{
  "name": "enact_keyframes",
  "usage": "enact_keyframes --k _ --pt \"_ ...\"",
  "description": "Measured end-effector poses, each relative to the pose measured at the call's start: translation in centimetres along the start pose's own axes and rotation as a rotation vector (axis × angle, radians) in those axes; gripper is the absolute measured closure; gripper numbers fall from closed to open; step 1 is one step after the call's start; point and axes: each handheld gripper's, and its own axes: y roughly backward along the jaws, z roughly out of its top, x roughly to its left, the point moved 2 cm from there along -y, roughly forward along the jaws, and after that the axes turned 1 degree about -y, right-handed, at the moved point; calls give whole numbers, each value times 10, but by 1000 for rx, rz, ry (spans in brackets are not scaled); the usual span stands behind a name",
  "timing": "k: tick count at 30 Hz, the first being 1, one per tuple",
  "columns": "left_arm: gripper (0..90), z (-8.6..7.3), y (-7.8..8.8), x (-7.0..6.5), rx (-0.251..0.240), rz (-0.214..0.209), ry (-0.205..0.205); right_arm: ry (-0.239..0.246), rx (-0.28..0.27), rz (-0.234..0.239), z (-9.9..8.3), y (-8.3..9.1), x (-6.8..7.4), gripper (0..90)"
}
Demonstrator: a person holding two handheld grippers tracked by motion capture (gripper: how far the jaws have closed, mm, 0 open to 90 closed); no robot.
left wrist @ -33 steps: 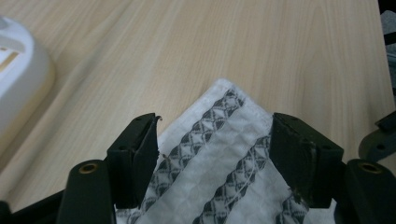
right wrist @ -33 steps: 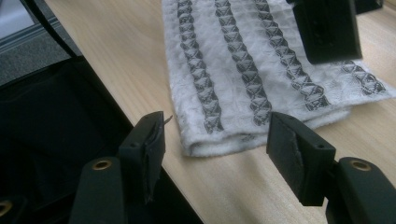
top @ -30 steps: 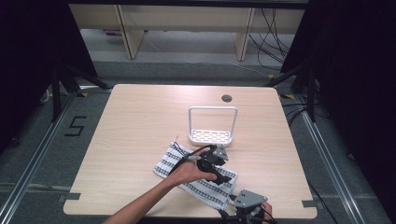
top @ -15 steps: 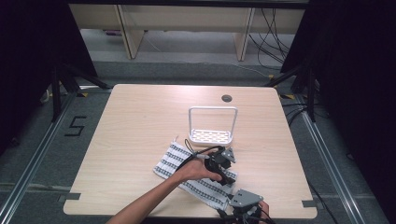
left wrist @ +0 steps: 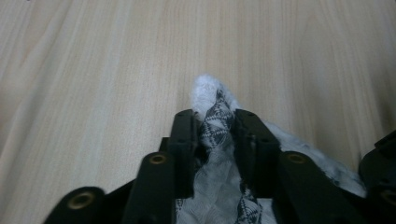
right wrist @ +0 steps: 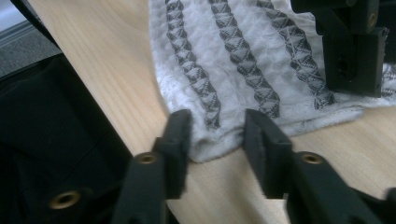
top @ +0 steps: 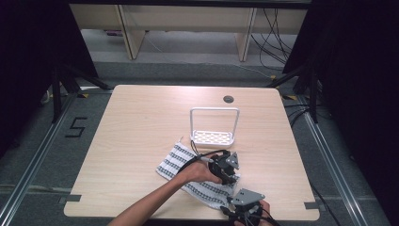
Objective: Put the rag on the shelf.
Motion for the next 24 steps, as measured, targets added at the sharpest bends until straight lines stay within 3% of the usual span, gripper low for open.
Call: enact_keyframes --k 3,6,8,11,15,16,17,20,21,23,24 --pt "800 -1 1 1 1 -8 9 15 -32 5 1 -3 -5 774" --pt "825 -1 2 1 8 -7 2 36 -25 24 1 -1 -7 849" --pt "829 -1 3 0 9 9 1 21 -30 22 2 1 -6 874" --pt "832 -2 5 1 -7 22 24 42 -40 20 3 3 -9 882" --pt "833 -3 10 4 -40 41 62 33 -57 8 4 8 -12 888" --pt "834 -3 13 5 -50 51 75 49 -71 -1 5 9 -15 889" --pt "834 -2 19 6 -75 63 101 44 -78 -5 6 11 -16 889" --pt "834 -1 30 9 -101 84 127 21 -100 -11 9 17 -20 891" --pt "834 -1 30 9 -101 84 127 42 -116 -22 11 19 -23 891" --pt "833 1 37 10 -118 100 139 36 -125 -28 13 22 -26 892" --pt "833 2 46 13 -122 113 135 61 -138 -27 15 23 -28 892"
